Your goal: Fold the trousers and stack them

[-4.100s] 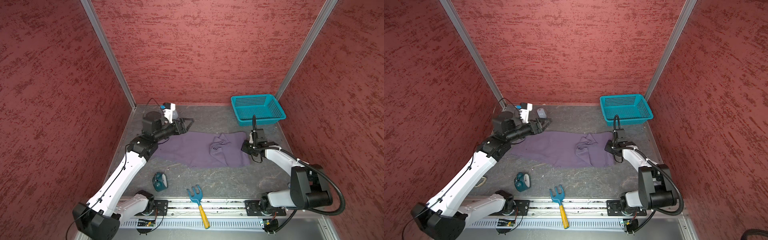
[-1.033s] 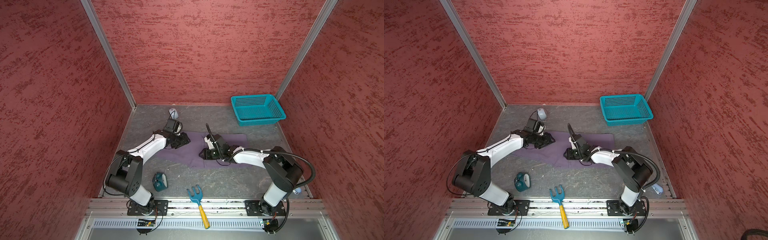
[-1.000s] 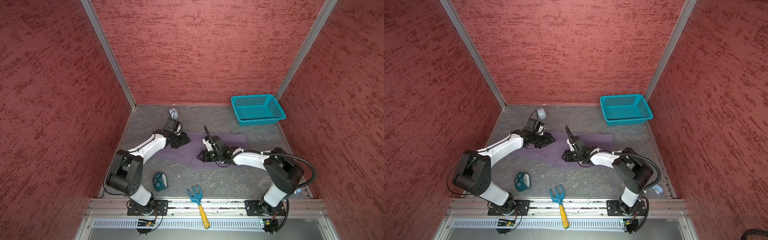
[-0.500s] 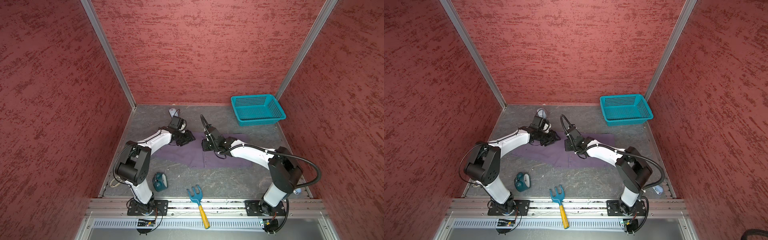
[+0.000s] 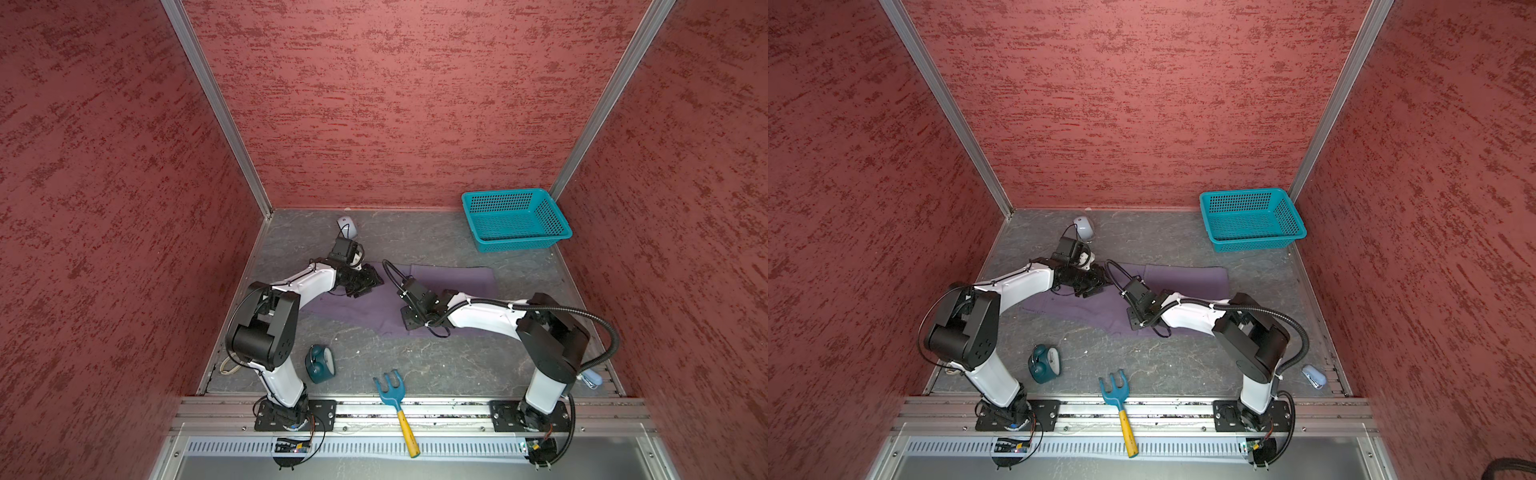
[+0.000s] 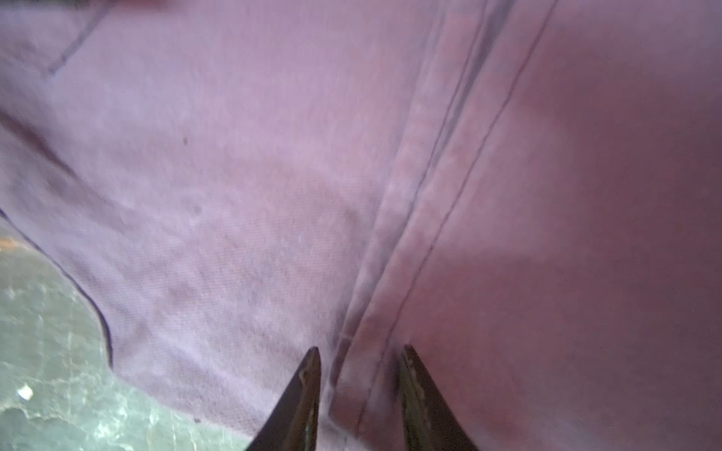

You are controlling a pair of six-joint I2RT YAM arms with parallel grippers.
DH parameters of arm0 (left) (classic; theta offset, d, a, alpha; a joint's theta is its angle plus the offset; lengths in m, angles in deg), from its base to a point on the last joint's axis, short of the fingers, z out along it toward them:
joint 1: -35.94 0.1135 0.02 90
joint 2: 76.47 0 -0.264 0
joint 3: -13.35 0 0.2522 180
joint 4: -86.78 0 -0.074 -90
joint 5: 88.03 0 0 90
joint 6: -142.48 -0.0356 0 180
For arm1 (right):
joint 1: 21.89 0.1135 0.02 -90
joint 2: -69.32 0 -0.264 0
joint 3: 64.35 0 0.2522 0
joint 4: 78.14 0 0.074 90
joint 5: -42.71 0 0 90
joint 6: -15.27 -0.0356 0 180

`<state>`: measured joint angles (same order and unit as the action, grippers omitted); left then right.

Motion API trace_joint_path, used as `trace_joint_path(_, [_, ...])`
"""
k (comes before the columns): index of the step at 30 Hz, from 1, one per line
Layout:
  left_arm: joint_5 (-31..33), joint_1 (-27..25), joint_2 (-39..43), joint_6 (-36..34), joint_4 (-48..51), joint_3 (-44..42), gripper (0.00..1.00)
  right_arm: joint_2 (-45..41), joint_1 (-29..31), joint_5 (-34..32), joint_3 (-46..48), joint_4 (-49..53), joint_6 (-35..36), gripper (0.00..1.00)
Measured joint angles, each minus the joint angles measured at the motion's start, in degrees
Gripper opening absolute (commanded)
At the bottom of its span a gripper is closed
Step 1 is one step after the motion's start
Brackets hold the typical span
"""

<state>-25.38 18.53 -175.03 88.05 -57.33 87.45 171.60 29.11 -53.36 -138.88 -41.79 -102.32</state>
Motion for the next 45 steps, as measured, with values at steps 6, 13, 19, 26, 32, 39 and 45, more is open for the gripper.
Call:
trace_joint_path(6, [-0.5,0.0,0.0,0.2,-0.5,-0.3,0.55,0.0,0.2,-1.2,1.4,-0.7,-1.2,0.20])
trace_joint_path(13, [-0.7,0.0,0.4,0.1,-0.5,-2.6,0.55,-1.0,0.2,-2.0,2.9,-2.1,-1.8,0.00])
trace_joint_path(19, [-0.8,0.0,0.4,0.1,-0.5,-2.8,0.55,-1.3,0.2,-2.0,2.8,-2.1,-2.3,0.00])
trace_joint_path(26, [-1.0,0.0,0.4,0.2,-0.7,-2.8,0.55,-9.0,0.2,-0.2,2.8,0.4,-1.9,0.00])
trace_joint_path(32, [-1.1,-0.1,0.3,0.7,-2.1,-2.8,0.55,-12.5,1.0,3.0,3.0,0.7,-2.0,0.00])
trace_joint_path(39, [-1.8,-0.9,-3.7,1.3,-2.6,0.4,0.62,-4.6,5.4,6.8,4.6,-0.2,-2.4,0.14])
trace_joint_path(45, [-1.4,-4.0,-7.3,1.3,-1.9,7.7,0.73,-2.7,6.7,7.2,4.8,-1.8,-2.4,0.36])
